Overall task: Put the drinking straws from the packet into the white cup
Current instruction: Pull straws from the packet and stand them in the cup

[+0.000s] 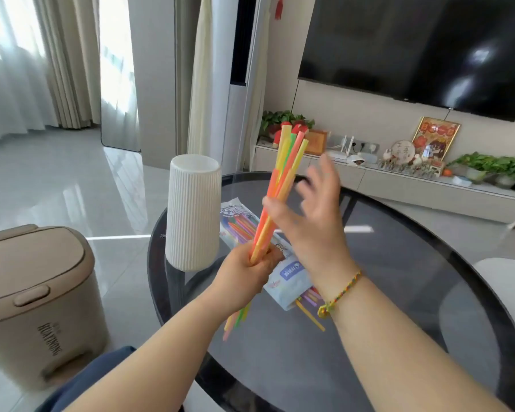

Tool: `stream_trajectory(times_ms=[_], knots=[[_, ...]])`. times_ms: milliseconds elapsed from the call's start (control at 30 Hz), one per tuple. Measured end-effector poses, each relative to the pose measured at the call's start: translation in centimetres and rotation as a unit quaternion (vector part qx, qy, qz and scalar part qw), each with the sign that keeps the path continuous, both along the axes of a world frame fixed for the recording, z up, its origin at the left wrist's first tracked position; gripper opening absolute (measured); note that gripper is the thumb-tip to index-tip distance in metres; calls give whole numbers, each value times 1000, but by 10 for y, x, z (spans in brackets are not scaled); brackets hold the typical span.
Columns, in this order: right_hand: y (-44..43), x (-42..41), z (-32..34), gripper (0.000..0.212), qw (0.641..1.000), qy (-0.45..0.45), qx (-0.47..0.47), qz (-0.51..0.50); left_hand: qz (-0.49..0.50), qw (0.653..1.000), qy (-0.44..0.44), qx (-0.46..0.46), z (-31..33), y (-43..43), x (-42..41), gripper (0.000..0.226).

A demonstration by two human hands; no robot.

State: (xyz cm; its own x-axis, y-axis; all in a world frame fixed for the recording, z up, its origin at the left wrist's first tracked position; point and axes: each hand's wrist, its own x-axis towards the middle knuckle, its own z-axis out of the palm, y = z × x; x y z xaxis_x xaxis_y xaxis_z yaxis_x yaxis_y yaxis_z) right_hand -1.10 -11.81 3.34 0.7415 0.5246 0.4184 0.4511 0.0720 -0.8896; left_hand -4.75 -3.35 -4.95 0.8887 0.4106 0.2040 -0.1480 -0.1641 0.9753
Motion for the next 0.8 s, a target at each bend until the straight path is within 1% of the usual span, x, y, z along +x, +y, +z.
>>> stream_trajectory(times_ms=[33, 67, 100, 167, 267, 300, 367, 433, 467, 567, 667, 733, 800], knots=[[6, 0, -3, 53, 991, 118, 18, 55, -6, 1000, -3, 7, -2, 0, 0, 38], [11, 2, -7, 30, 982, 166, 10, 89, -9, 1000, -6, 16, -5, -1, -1, 41], [17, 4, -12, 16, 980, 170, -11, 103, -9, 1000, -9, 23, -8, -1, -1, 45], [27, 5, -19, 26, 985, 147, -19, 89, -6, 1000, -12, 25, -9, 2, -1, 48], [34, 9, -20, 29, 987, 142, 28, 64, -30, 999, -17, 16, -7, 7, -1, 52], [38, 11, -19, 28, 985, 149, 52, 66, -37, 999, -17, 10, -8, 11, -1, 49], [38, 15, -14, 26, 984, 139, 87, 68, -50, 999, -15, 6, -10, 13, -1, 35], [40, 17, -11, 25, 983, 128, 102, 83, -43, 999, -13, 1, -15, 16, 0, 21], [41, 17, -10, 25, 983, 124, 104, 90, -38, 999, -15, -4, -17, 18, 0, 18], [46, 16, -9, 23, 987, 95, 79, 104, -40, 999, -21, -23, -19, 20, 1, 18], [49, 15, -19, 19, 988, 89, 37, 120, -51, 997, -10, -61, -22, 22, 0, 21], [49, 15, -29, 20, 990, 85, 3, 113, -64, 997, 7, -52, -25, 23, 0, 23], [49, 15, -38, 25, 989, 102, -7, 107, -71, 997, 31, -27, -28, 23, -1, 26]])
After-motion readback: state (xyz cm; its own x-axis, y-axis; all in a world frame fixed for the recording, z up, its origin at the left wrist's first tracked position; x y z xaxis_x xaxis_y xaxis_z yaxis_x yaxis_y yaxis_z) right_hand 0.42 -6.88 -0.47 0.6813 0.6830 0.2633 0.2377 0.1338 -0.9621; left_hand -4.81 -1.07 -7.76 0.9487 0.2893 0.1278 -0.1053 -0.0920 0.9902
